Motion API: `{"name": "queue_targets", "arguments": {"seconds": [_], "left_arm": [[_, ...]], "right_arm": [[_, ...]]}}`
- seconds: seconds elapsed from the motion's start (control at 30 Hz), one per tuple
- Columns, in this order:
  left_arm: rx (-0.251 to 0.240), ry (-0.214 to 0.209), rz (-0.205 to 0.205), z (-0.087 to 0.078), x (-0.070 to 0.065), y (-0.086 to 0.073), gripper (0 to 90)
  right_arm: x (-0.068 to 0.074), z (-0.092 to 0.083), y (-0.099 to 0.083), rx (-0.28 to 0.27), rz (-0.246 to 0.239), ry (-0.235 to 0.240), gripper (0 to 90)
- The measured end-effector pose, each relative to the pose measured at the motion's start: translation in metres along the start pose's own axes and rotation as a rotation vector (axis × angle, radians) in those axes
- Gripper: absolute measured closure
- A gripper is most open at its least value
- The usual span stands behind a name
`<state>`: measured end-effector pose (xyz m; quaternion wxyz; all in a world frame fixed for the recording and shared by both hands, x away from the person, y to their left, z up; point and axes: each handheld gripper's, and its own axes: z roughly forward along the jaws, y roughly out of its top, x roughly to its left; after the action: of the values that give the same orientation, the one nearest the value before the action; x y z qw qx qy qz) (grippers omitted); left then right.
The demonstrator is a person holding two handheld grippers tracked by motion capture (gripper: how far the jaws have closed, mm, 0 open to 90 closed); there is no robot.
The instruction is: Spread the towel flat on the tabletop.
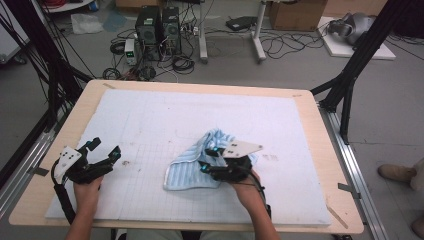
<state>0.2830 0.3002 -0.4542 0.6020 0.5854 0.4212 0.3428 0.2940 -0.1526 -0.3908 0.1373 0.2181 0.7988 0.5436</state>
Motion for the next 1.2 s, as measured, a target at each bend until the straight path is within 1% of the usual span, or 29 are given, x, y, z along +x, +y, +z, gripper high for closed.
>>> {"name": "queue_targets", "arguments": {"seconds": [0.03, 0.07, 0.1, 0.13, 0.17, 0.2, 0.23, 0.27, 0.37, 0.4, 0.47, 0.53, 0.57, 0.6, 0.63, 0.67, 0.7, 0.73, 0.77, 0.8, 0.83, 0.87, 0.93, 0.97, 1.0, 1.03, 1.07, 1.13, 1.2], "left_arm": [[0.002, 0.001, 0.002, 0.0, 0.0, 0.0, 16.4], [0.002, 0.002, 0.003, 0.001, 0.0, 0.0, 16.4], [0.003, 0.001, 0.005, 0.001, -0.001, 0.0, 16.4], [0.003, 0.001, 0.005, 0.001, -0.001, 0.0, 16.4], [0.004, 0.002, 0.007, 0.001, 0.0, 0.0, 16.4], [0.005, 0.003, 0.008, 0.001, -0.001, 0.0, 16.4], [0.005, 0.003, 0.008, 0.001, -0.001, 0.0, 16.4], [0.007, 0.002, 0.008, 0.001, -0.001, 0.0, 16.4], [0.008, 0.003, 0.009, 0.001, -0.001, 0.0, 16.4], [0.008, 0.004, 0.009, 0.001, -0.001, 0.0, 16.4], [0.006, 0.003, 0.009, 0.001, -0.001, 0.0, 16.4], [0.007, 0.003, 0.008, 0.001, -0.001, 0.0, 16.4], [0.007, 0.003, 0.009, 0.001, -0.001, 0.0, 16.4], [0.008, 0.003, 0.01, 0.001, -0.001, 0.0, 16.4], [0.007, 0.003, 0.008, 0.001, -0.001, 0.0, 16.4], [0.006, 0.002, 0.01, 0.001, -0.001, 0.0, 16.4], [0.007, 0.002, 0.01, 0.0, 0.0, 0.0, 16.4], [0.005, 0.002, 0.01, 0.0, 0.0, 0.0, 16.4], [0.005, 0.002, 0.01, 0.0, 0.0, 0.0, 16.4], [0.007, 0.001, 0.01, 0.0, 0.0, 0.0, 16.4], [0.008, 0.0, 0.008, 0.001, -0.001, 0.0, 16.4], [0.007, -0.001, 0.007, 0.001, -0.001, 0.0, 16.4], [0.008, 0.001, 0.008, 0.001, -0.001, 0.0, 16.4], [0.008, 0.001, 0.008, 0.001, -0.001, 0.0, 16.4], [0.009, 0.002, 0.009, 0.001, -0.001, 0.0, 16.4], [0.01, 0.001, 0.011, 0.001, -0.001, 0.0, 16.4], [0.011, 0.001, 0.011, 0.001, -0.001, 0.0, 16.4], [0.01, 0.002, 0.01, 0.001, -0.001, 0.0, 16.4], [0.022, 0.0, 0.017, 0.002, -0.001, 0.001, 16.4]], "right_arm": [[-0.01, -0.019, -0.004, -0.004, 0.01, -0.09, 52.9], [-0.013, -0.025, -0.006, 0.001, 0.018, -0.129, 53.0], [-0.018, -0.033, -0.01, 0.012, 0.035, -0.178, 52.9], [-0.018, -0.033, -0.01, 0.012, 0.035, -0.178, 52.9], [-0.028, -0.049, -0.018, 0.023, 0.07, -0.247, 50.3], [-0.03, -0.053, -0.021, 0.033, 0.077, -0.263, 49.5], [-0.03, -0.053, -0.021, 0.033, 0.077, -0.263, 49.5], [-0.034, -0.064, -0.029, 0.036, 0.104, -0.292, 47.0], [-0.035, -0.07, -0.036, 0.017, 0.137, -0.259, 43.3], [-0.034, -0.069, -0.037, 0.02, 0.144, -0.239, 42.2], [-0.033, -0.065, -0.04, 0.037, 0.146, -0.216, 40.9], [-0.03, -0.056, -0.042, 0.068, 0.146, -0.181, 40.6], [-0.029, -0.05, -0.042, 0.098, 0.128, -0.17, 40.4], [-0.028, -0.042, -0.043, 0.145, 0.116, -0.164, 40.8], [-0.027, -0.035, -0.045, 0.197, 0.1, -0.162, 44.0], [-0.028, -0.026, -0.048, 0.263, 0.1, -0.16, 51.3], [-0.028, -0.021, -0.051, 0.296, 0.095, -0.153, 60.6], [-0.03, -0.019, -0.053, 0.306, 0.101, -0.14, 69.6], [-0.031, -0.019, -0.054, 0.305, 0.108, -0.137, 79.0], [-0.031, -0.02, -0.055, 0.307, 0.093, -0.15, 82.9], [-0.03, -0.022, -0.054, 0.308, 0.089, -0.154, 84.3], [-0.03, -0.025, -0.054, 0.298, 0.082, -0.159, 85.0], [-0.03, -0.034, -0.053, 0.274, 0.067, -0.192, 85.1], [-0.031, -0.043, -0.052, 0.258, 0.072, -0.224, 85.1], [-0.032, -0.048, -0.053, 0.249, 0.076, -0.246, 85.0], [-0.033, -0.056, -0.053, 0.243, 0.079, -0.28, 85.0], [-0.035, -0.065, -0.055, 0.236, 0.085, -0.33, 84.9], [-0.037, -0.082, -0.057, 0.227, 0.094, -0.39, 84.8], [-0.037, -0.095, -0.059, 0.226, 0.104, -0.441, 84.4]]}}
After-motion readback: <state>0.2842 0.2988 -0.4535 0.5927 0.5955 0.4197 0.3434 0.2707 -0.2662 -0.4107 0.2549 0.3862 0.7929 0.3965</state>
